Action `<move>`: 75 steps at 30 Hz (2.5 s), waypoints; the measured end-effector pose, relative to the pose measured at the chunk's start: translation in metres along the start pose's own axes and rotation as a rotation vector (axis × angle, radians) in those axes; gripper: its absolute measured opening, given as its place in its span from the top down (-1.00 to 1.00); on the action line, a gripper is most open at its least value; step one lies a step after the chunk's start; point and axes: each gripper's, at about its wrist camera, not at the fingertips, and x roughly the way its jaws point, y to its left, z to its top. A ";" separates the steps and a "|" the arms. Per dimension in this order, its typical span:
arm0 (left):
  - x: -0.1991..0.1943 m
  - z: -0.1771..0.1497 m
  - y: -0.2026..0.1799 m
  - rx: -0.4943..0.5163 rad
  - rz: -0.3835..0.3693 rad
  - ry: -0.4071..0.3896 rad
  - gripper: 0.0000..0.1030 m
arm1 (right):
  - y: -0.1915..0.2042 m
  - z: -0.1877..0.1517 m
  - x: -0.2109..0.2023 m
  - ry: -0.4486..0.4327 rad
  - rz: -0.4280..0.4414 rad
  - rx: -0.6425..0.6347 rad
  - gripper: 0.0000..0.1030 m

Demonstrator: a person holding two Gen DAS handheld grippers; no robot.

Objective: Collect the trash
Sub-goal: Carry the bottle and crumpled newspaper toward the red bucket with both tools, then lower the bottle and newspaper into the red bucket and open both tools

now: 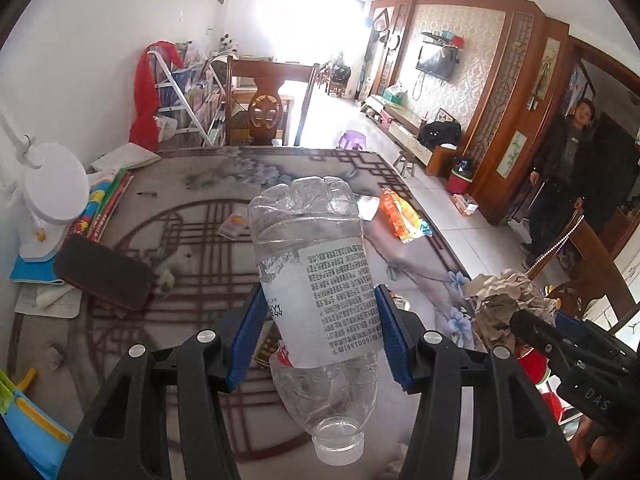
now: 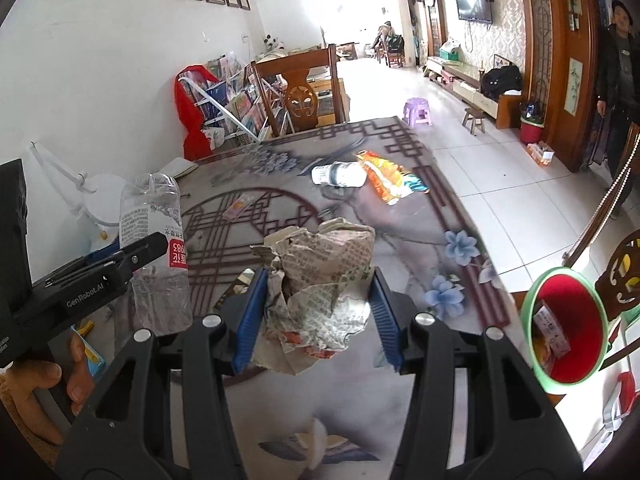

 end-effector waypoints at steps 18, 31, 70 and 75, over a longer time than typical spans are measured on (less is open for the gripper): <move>0.016 0.005 -0.090 -0.009 0.029 -0.009 0.00 | -0.096 0.018 -0.005 -0.004 0.034 -0.013 0.04; 0.035 0.001 -0.185 0.046 -0.054 0.015 0.00 | -0.185 0.014 -0.019 -0.002 -0.021 0.060 0.04; 0.127 -0.026 -0.328 0.197 -0.276 0.150 -0.60 | -0.335 -0.032 -0.008 0.203 -0.178 0.137 -0.46; 0.115 -0.012 -0.248 0.068 -0.108 0.097 -0.60 | -0.291 -0.018 0.019 0.222 -0.085 0.044 -0.46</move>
